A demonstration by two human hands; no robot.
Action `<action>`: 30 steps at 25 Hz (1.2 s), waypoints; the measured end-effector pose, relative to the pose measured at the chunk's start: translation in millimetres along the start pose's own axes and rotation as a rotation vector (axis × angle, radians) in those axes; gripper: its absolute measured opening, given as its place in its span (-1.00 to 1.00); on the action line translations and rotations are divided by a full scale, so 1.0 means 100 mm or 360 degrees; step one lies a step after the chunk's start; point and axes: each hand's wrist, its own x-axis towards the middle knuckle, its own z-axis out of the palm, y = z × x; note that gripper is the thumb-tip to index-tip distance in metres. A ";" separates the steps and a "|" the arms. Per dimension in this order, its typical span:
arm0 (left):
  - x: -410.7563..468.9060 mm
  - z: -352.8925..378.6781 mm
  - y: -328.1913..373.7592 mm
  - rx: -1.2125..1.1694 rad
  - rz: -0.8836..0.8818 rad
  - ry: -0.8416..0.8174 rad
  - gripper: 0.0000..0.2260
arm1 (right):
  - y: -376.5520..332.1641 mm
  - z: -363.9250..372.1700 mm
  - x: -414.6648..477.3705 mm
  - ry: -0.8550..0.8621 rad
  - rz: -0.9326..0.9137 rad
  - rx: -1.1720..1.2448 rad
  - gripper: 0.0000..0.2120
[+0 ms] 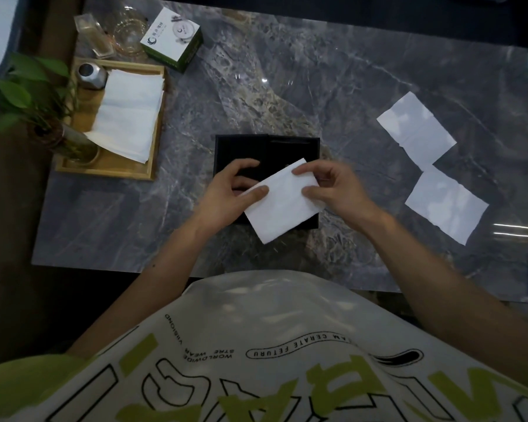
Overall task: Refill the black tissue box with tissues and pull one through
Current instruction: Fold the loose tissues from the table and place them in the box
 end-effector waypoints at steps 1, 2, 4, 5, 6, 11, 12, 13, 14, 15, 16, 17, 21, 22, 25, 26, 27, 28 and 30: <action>0.00 0.01 -0.01 0.0009 -0.0049 -0.0067 -0.69 | 0.00 0.00 -0.01 -0.0032 0.0011 0.0026 -0.61; 0.00 0.03 -0.04 0.0021 -0.0077 -0.0125 -0.76 | 0.00 0.01 -0.02 -0.0061 0.0028 0.0038 -0.59; 0.00 0.07 -0.06 0.0003 -0.0083 -0.0169 -0.90 | 0.06 0.01 -0.02 -0.0119 0.0124 0.0099 -0.52; -0.01 0.09 -0.08 -0.0014 -0.0089 -0.0149 -0.89 | 0.09 0.01 -0.03 -0.0130 0.0214 0.0169 -0.50; -0.01 0.12 -0.11 -0.0028 -0.0106 -0.0105 -0.88 | 0.13 0.03 -0.04 -0.0123 0.0317 0.0261 -0.50; -0.03 0.28 -0.25 -0.0166 -0.0265 0.0031 -0.95 | 0.38 0.09 -0.13 -0.0042 0.0631 0.0722 -0.67; -0.03 0.32 -0.26 -0.0167 -0.0288 0.0040 -0.94 | 0.43 0.11 -0.15 -0.0043 0.0636 0.0729 -0.70; -0.04 0.37 -0.26 -0.0167 -0.0314 0.0043 -0.93 | 0.47 0.13 -0.18 -0.0023 0.0644 0.0714 -0.72; -0.04 0.41 -0.26 -0.0179 -0.0347 0.0046 -0.93 | 0.50 0.16 -0.19 0.0002 0.0649 0.0688 -0.73; -0.04 0.44 -0.26 -0.0202 -0.0386 0.0048 -0.94 | 0.53 0.18 -0.20 0.0025 0.0648 0.0660 -0.73; -0.05 0.48 -0.27 -0.0224 -0.0426 0.0048 -0.94 | 0.55 0.20 -0.21 0.0048 0.0637 0.0625 -0.71; -0.05 0.50 -0.28 -0.0234 -0.0457 0.0056 -0.95 | 0.57 0.21 -0.20 0.0068 0.0615 0.0574 -0.69; -0.06 0.55 -0.33 -0.0063 -0.0425 0.0235 -0.81 | 0.59 0.21 -0.15 0.0093 0.0499 0.0254 -0.67; -0.06 0.55 -0.33 0.0005 -0.0377 0.0284 -0.75 | 0.58 0.22 -0.13 0.0103 0.0484 0.0183 -0.68; -0.01 0.55 -0.29 0.0180 -0.0213 0.0339 -0.73 | 0.56 0.23 -0.04 0.0151 0.0512 -0.0008 -0.71; 0.01 0.56 -0.29 0.0256 -0.0170 0.0332 -0.79 | 0.56 0.22 -0.01 0.0162 0.0523 -0.0086 -0.72; 0.03 0.57 -0.29 0.0334 -0.0142 0.0317 -0.85 | 0.57 0.22 0.01 0.0167 0.0528 -0.0165 -0.72; 0.06 0.58 -0.30 0.0401 -0.0130 0.0299 -0.87 | 0.57 0.21 0.03 0.0176 0.0530 -0.0238 -0.72; 0.12 0.60 -0.32 0.0465 -0.0134 0.0265 -0.82 | 0.56 0.20 0.05 0.0214 0.0519 -0.0364 -0.69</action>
